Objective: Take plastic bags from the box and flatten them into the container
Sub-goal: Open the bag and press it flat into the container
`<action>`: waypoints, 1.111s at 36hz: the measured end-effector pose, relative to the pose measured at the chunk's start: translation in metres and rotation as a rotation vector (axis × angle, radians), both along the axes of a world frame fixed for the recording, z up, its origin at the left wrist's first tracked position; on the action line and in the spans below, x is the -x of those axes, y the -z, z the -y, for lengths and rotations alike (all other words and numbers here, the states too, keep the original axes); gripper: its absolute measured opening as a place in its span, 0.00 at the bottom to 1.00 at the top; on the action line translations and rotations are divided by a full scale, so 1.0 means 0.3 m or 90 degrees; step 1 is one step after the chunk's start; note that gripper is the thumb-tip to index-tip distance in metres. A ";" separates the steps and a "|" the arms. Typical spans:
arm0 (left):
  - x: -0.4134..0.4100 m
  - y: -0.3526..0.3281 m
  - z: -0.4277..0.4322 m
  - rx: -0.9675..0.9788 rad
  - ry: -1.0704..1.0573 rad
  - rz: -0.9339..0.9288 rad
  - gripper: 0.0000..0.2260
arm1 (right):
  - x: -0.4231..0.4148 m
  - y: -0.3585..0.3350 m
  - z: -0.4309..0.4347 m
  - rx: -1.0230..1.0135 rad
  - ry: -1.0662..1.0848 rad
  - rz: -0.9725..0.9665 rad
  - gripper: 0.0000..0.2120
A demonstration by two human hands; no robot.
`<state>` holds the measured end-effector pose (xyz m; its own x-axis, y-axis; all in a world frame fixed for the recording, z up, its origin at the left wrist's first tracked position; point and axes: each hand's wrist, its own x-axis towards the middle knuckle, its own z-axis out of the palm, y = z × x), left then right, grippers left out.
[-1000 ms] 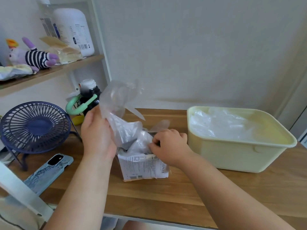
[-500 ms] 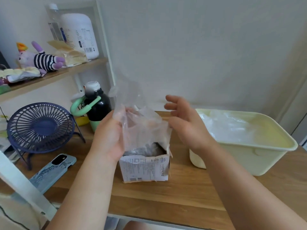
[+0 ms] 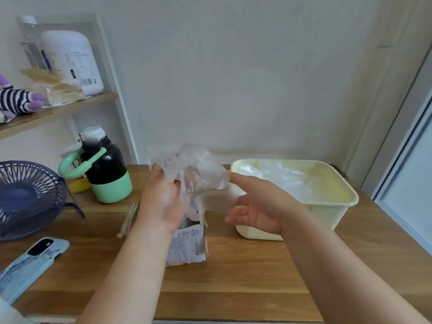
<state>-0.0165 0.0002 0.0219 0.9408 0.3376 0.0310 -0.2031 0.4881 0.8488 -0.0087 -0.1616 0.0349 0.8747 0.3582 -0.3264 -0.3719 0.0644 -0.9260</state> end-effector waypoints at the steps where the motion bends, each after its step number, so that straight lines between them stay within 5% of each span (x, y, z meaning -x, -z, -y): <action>1: 0.008 -0.008 0.013 0.031 0.016 -0.009 0.11 | 0.000 0.000 0.011 -0.018 0.000 -0.007 0.23; 7: 0.007 -0.044 0.071 0.078 0.220 0.073 0.19 | -0.025 -0.011 0.059 -0.116 0.114 0.112 0.20; 14: -0.045 -0.051 0.102 -0.031 0.164 -0.099 0.09 | -0.053 -0.034 0.133 0.004 0.132 0.249 0.20; 18: -0.041 -0.052 0.076 -0.038 0.164 -0.011 0.40 | -0.062 -0.034 0.170 0.168 0.166 0.324 0.22; 21: -0.049 -0.059 0.075 -0.241 0.171 0.053 0.57 | -0.058 -0.035 0.197 0.243 0.165 0.352 0.25; 25: -0.089 -0.037 0.106 -0.486 0.100 -0.023 0.44 | -0.056 -0.034 0.215 0.281 0.153 0.377 0.27; 29: -0.124 -0.026 0.133 -0.404 -0.021 -0.069 0.03 | -0.059 -0.033 0.242 0.293 0.158 0.386 0.27; 35: -0.187 -0.094 0.127 -0.193 -0.076 -0.034 0.07 | -0.092 -0.074 0.332 0.294 0.236 0.416 0.28; 37: -0.204 -0.111 0.128 -0.222 -0.134 -0.017 0.08 | -0.109 -0.098 0.361 0.282 0.263 0.429 0.28; 40: -0.192 -0.100 0.161 -0.347 -0.328 -0.003 0.23 | -0.137 -0.108 0.398 0.304 0.275 0.425 0.30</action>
<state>0.0411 -0.0480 0.0518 0.6681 0.6739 0.3155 -0.2875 -0.1573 0.9448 0.0324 -0.2810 0.0673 0.9608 -0.0858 0.2637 0.2151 -0.3696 -0.9039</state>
